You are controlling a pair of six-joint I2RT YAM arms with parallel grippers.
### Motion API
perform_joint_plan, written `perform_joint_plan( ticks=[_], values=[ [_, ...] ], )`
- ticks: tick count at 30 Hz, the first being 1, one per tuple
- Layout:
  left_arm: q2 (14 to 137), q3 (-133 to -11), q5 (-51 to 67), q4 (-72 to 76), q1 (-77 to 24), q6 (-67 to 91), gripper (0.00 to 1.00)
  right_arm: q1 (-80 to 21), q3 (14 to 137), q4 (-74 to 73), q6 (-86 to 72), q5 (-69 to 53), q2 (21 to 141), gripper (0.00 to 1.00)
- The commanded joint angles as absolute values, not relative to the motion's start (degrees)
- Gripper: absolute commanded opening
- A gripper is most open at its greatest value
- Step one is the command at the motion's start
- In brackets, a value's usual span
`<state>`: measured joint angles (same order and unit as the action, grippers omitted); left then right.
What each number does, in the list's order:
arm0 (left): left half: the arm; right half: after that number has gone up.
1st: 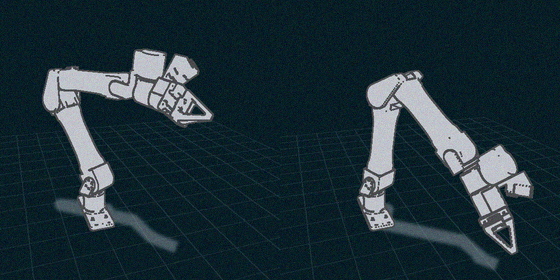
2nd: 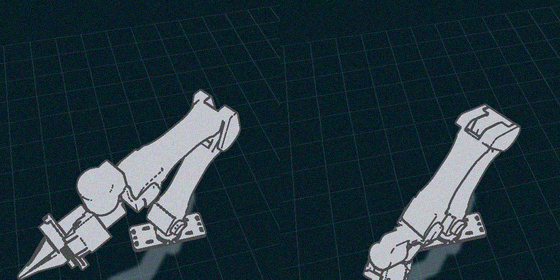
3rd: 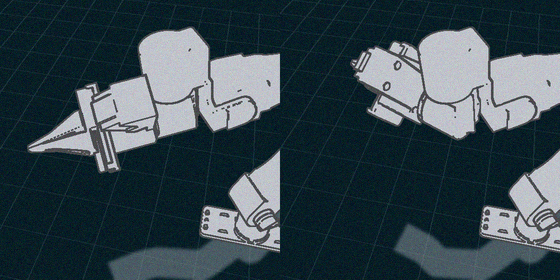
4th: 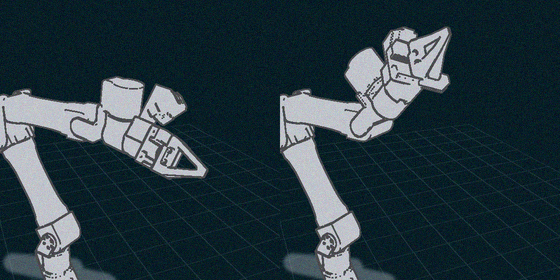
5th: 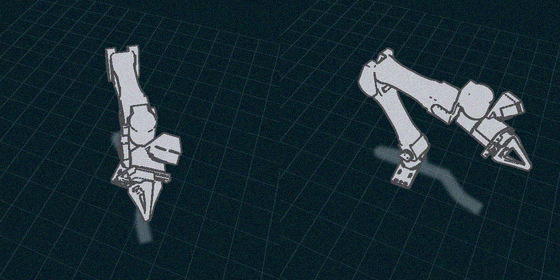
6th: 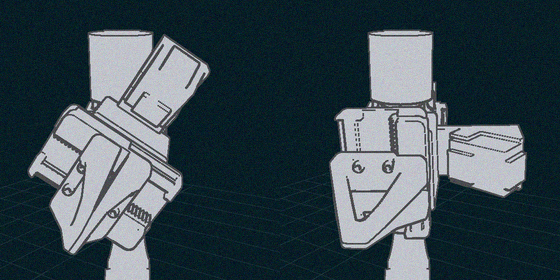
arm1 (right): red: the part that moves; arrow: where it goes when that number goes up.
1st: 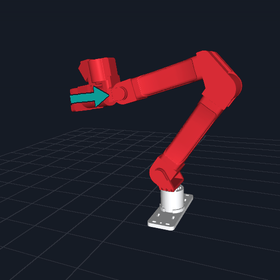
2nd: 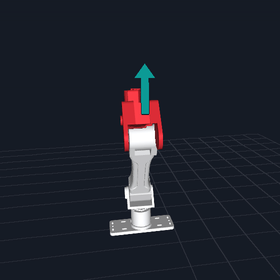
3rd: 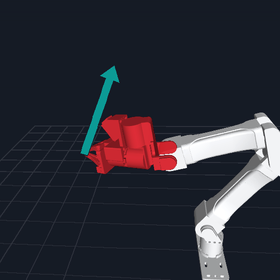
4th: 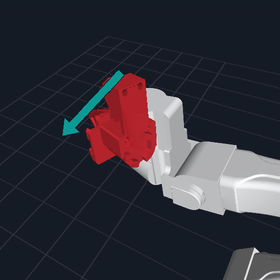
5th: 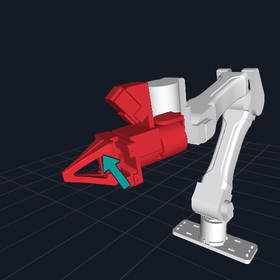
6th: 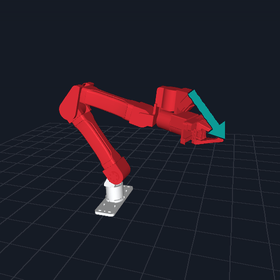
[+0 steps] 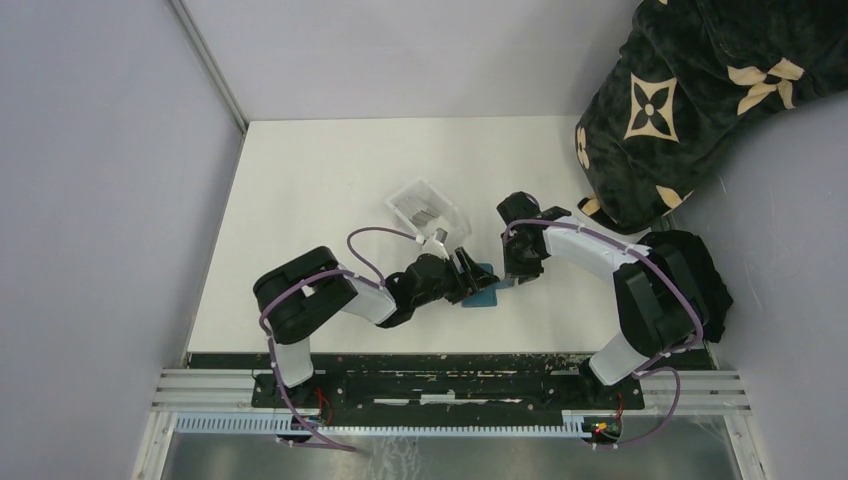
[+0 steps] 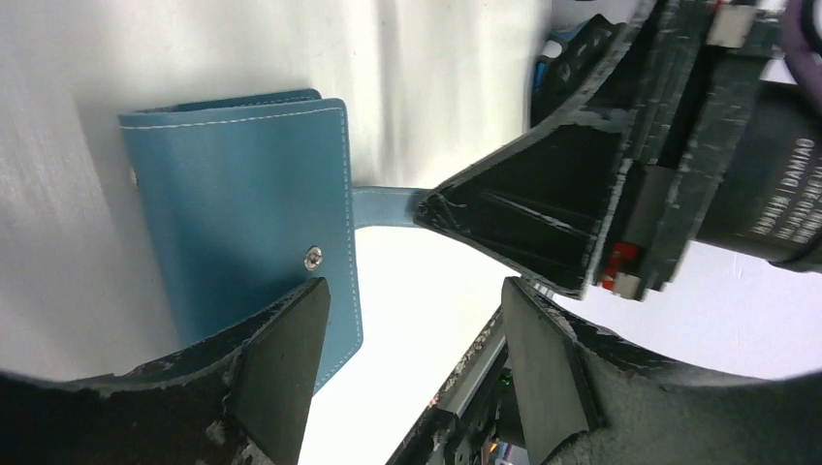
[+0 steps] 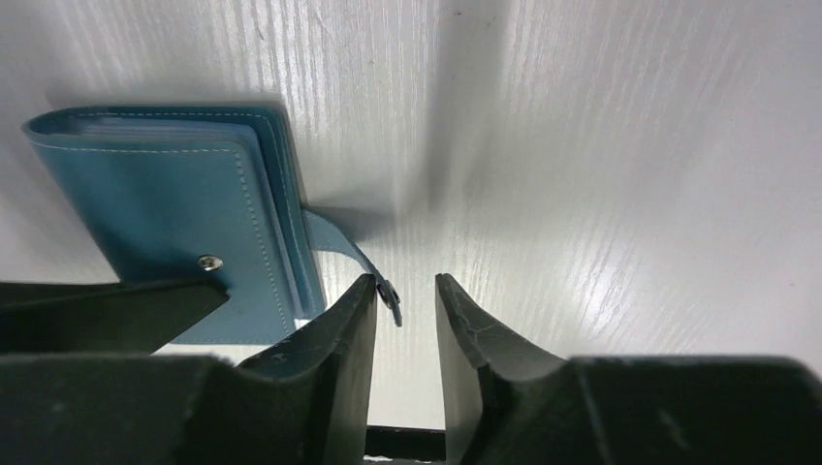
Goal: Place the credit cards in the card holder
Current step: Close the card holder at the center of the board.
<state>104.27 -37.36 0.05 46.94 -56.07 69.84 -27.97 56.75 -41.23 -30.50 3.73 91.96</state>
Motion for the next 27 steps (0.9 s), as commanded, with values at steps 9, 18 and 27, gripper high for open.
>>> perform_joint_plan(
  ticks=[9, 18, 27],
  values=[
    [110.56, -37.14, -1.80, 51.81, -57.37, 74.61, 0.73, -27.70, 56.00, -40.40, -30.32, 4.14, 87.61, 0.28],
    [108.03, -37.53, -3.79, 50.09, -57.48, 73.73, 0.73, -27.74, 55.64, -39.65, -30.19, 2.36, 87.25, 0.21],
    [106.52, -39.57, -5.23, 47.04, -57.52, 72.24, 0.74, -27.66, 55.99, -40.75, -30.02, 1.26, 84.94, 0.22]
  ],
)
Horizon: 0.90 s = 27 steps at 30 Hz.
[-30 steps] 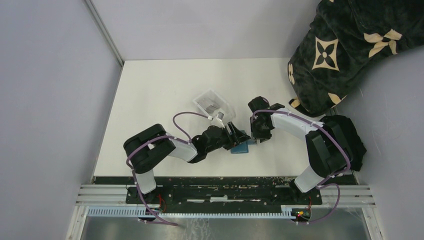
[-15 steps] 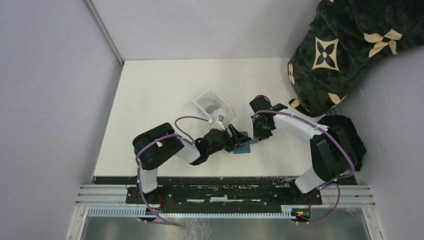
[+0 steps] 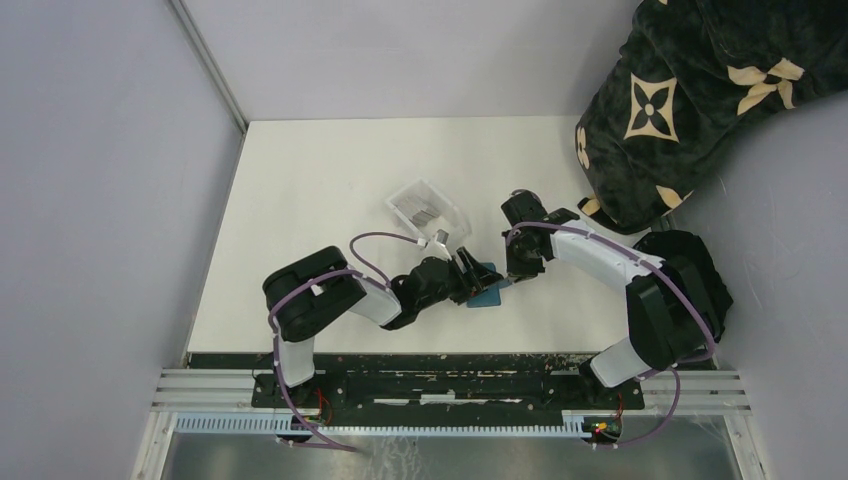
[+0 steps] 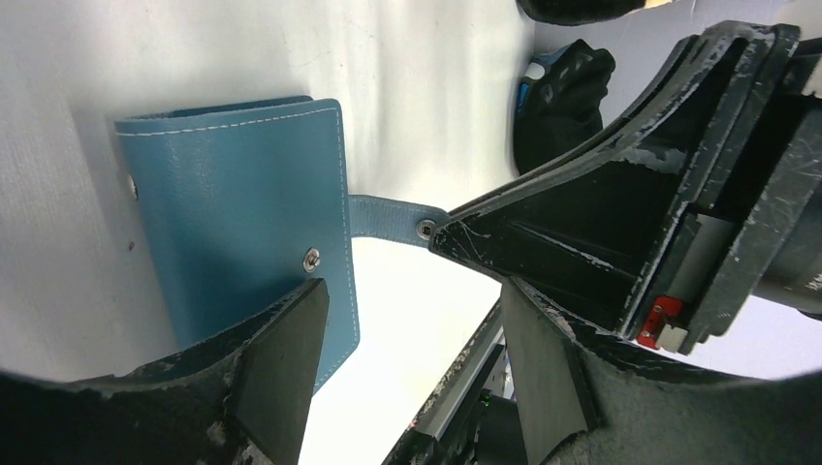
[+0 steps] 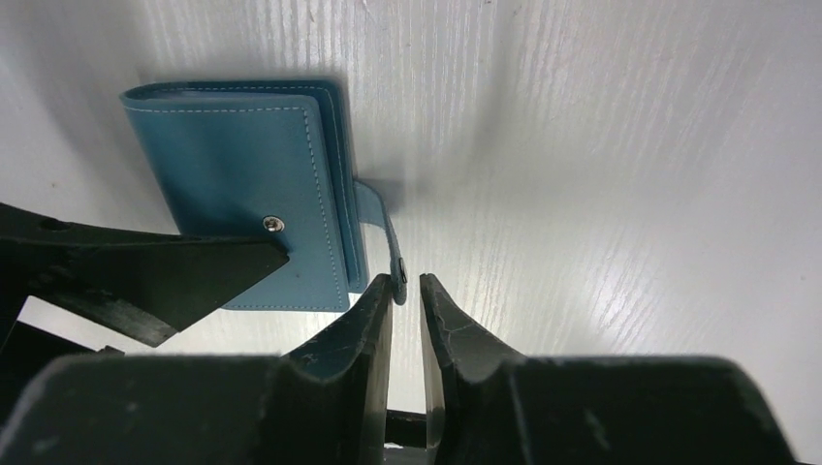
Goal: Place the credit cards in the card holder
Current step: Close the card holder at the center of the board.
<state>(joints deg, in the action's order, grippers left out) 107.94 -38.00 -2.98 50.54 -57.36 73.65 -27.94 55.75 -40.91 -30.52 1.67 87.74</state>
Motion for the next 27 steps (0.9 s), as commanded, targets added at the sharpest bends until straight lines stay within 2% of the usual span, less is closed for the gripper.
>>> perform_joint_plan(
  ticks=[1, 9, 16, 27],
  values=[
    [106.60, -39.70, -5.19, 46.90, -57.50, 72.19, 0.74, -27.67, 55.92, -40.90, -29.98, 1.23, 84.78, 0.23],
    [106.94, -40.40, -5.52, 46.37, -57.56, 72.28, 0.74, -27.68, 55.57, -40.85, -29.32, 0.33, 84.94, 0.21],
    [107.12, -41.37, -5.63, 45.16, -57.54, 72.03, 0.74, -27.66, 55.46, -40.09, -29.01, -0.39, 85.93, 0.15],
    [107.23, -42.05, -4.86, 43.82, -57.50, 71.72, 0.74, -27.69, 54.80, -38.83, -28.92, -0.26, 86.94, 0.16]
  ],
)
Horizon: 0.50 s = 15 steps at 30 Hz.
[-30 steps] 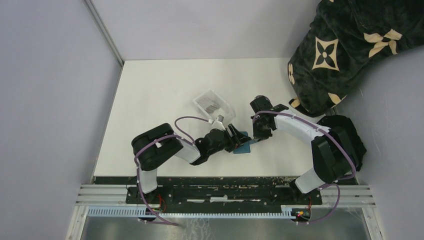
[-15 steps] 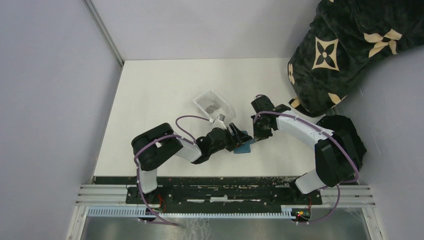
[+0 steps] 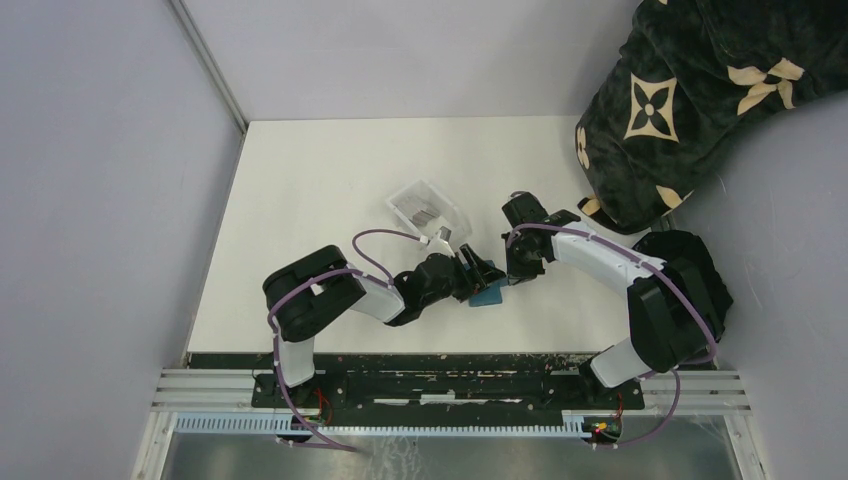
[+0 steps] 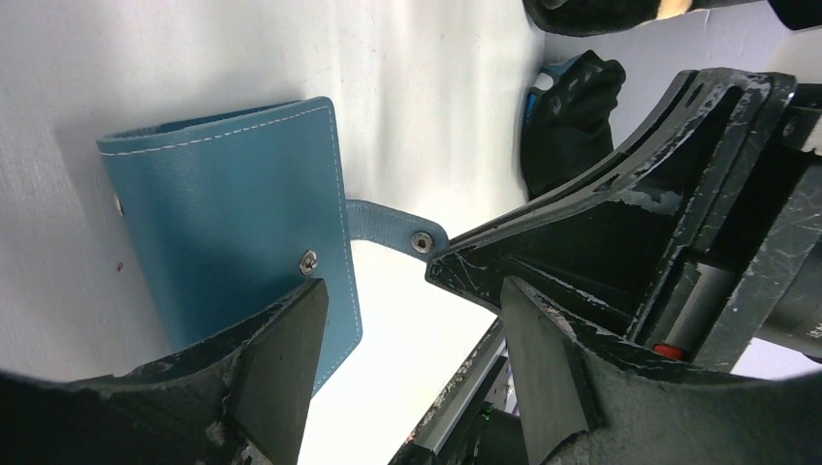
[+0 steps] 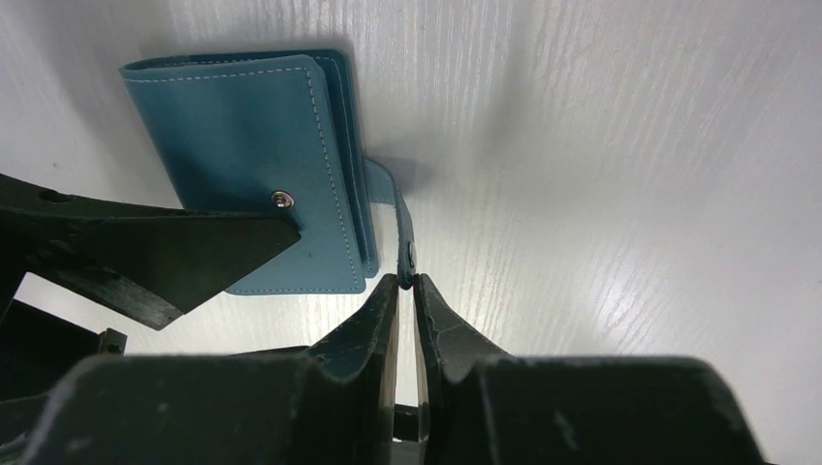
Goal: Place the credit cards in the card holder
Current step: Close the card holder at the center of the board.
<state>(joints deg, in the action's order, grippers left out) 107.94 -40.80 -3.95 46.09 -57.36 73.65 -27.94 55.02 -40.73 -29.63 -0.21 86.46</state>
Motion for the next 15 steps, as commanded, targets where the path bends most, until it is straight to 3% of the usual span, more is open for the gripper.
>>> perform_joint_plan(
  ticks=[1, 6, 15],
  values=[
    [107.23, -42.02, -4.84, 43.81, -57.51, 71.74, 0.74, -27.65, 54.78, -38.74, -28.92, -0.26, 87.08, 0.16],
    [107.01, -42.18, -4.57, 43.17, -57.55, 71.48, 0.75, -27.61, 55.05, -38.03, -28.85, -0.31, 87.43, 0.14],
    [105.45, -42.09, -4.87, 40.87, -57.50, 70.12, 0.76, -27.61, 56.13, -37.64, -28.31, -1.03, 87.60, 0.01]
  ],
)
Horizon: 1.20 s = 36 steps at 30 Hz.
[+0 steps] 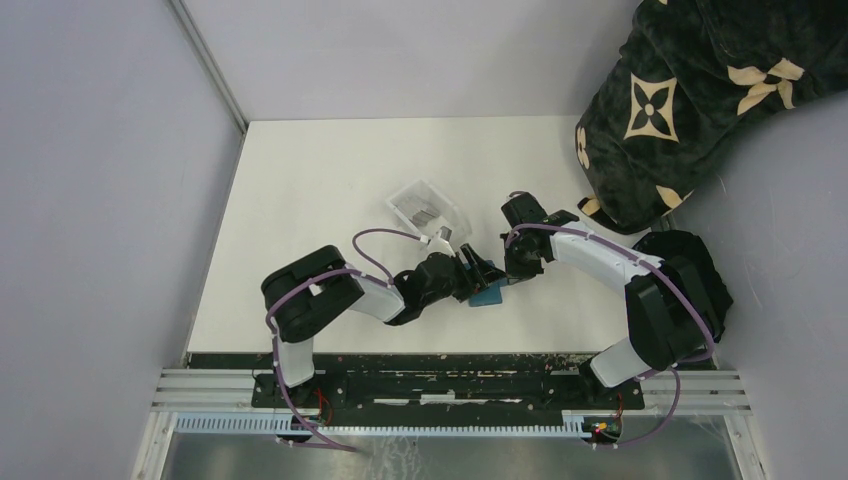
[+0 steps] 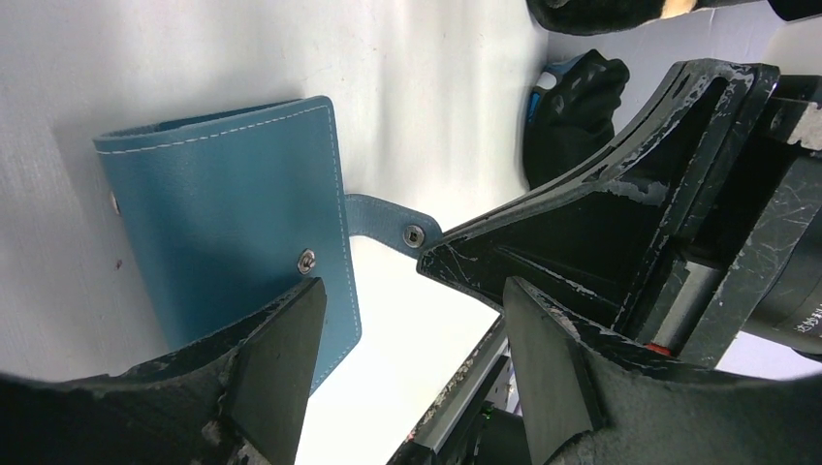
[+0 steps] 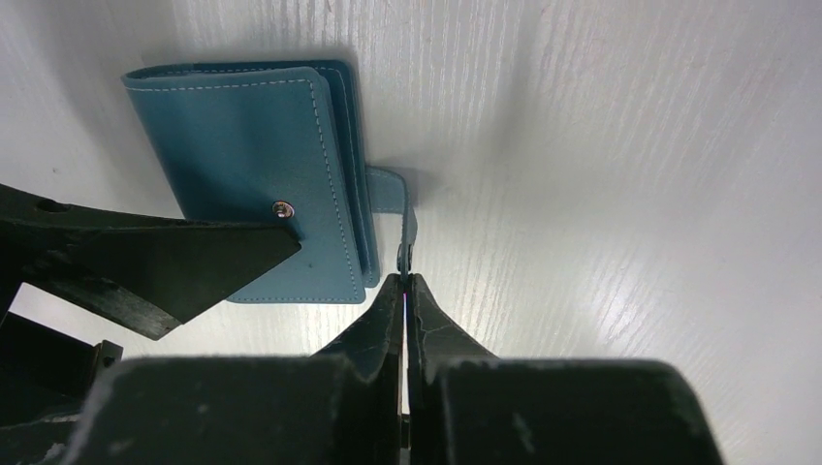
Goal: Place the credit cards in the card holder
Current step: Close the card holder at the center of the board.
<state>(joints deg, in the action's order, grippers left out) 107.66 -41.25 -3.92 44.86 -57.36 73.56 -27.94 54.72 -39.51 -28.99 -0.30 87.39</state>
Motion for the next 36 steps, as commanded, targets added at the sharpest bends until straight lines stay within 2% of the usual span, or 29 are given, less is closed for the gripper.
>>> perform_joint_plan(
  ticks=[1, 17, 18, 19, 36],
  values=[
    [105.25, -42.10, -4.84, 40.67, -57.48, 70.07, 0.76, -27.65, 56.20, -37.64, -28.26, -1.05, 87.58, 0.01],
    [102.33, -44.56, -4.54, 41.12, -57.53, 66.14, 0.83, -27.77, 57.40, -37.44, -27.69, -2.19, 88.40, 0.01],
    [102.23, -44.78, -4.45, 41.44, -57.50, 65.91, 0.94, -27.73, 57.46, -37.36, -27.69, -2.20, 88.42, 0.01],
    [102.14, -44.98, -4.36, 41.62, -57.54, 65.82, 1.00, -27.76, 57.48, -37.32, -27.64, -2.26, 88.42, 0.01],
    [93.24, -38.95, -8.40, 41.91, -57.46, 63.39, 0.99, -27.84, 58.16, -36.39, -27.64, -3.64, 89.37, 0.01]
  ],
)
